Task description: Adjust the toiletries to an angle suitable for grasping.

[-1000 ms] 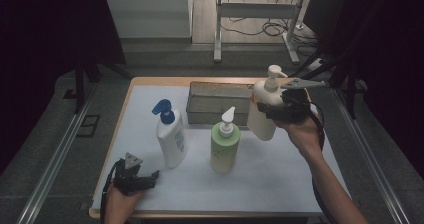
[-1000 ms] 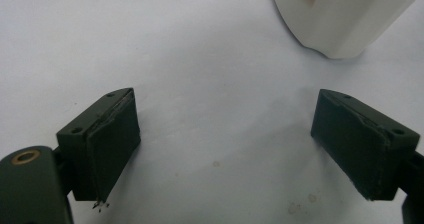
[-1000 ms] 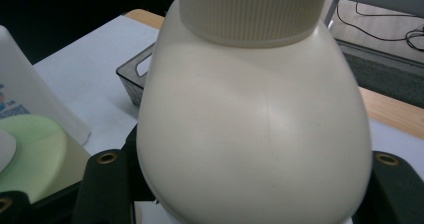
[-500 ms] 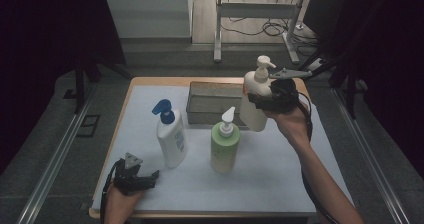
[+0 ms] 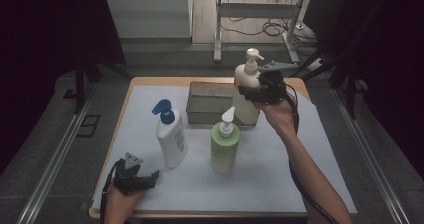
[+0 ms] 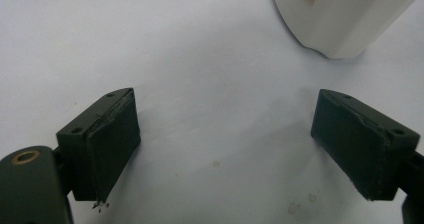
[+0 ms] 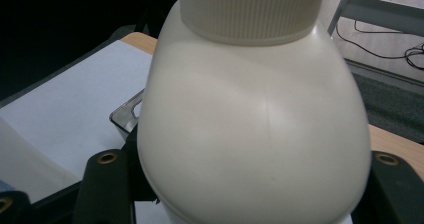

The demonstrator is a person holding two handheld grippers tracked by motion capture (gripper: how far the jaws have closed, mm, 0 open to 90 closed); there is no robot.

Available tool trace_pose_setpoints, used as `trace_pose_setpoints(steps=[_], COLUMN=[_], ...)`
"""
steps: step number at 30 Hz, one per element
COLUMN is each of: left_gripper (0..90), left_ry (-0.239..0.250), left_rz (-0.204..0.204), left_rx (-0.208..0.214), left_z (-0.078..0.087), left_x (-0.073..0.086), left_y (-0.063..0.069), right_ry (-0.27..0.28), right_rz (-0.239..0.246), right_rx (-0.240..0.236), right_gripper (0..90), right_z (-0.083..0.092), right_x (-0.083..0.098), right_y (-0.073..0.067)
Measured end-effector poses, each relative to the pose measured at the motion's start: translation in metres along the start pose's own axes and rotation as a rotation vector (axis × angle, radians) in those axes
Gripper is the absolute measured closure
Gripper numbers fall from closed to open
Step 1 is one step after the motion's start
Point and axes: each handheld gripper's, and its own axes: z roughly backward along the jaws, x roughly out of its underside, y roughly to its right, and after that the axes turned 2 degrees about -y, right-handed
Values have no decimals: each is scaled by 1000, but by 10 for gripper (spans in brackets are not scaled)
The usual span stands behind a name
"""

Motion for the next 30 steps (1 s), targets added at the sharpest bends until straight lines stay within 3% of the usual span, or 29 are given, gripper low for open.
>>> trace_pose_setpoints(steps=[18, 30], left_gripper=[116, 116], left_ry=[-1, -1], left_rz=[1, 2], left_rx=[1, 1], left_z=[0, 0], left_x=[0, 0], left_y=[0, 0], right_ry=[17, 29], right_rz=[-14, -1], right_rx=[18, 28], right_gripper=[368, 368], right_z=[-35, -64], right_x=[-12, -22], right_y=[4, -5])
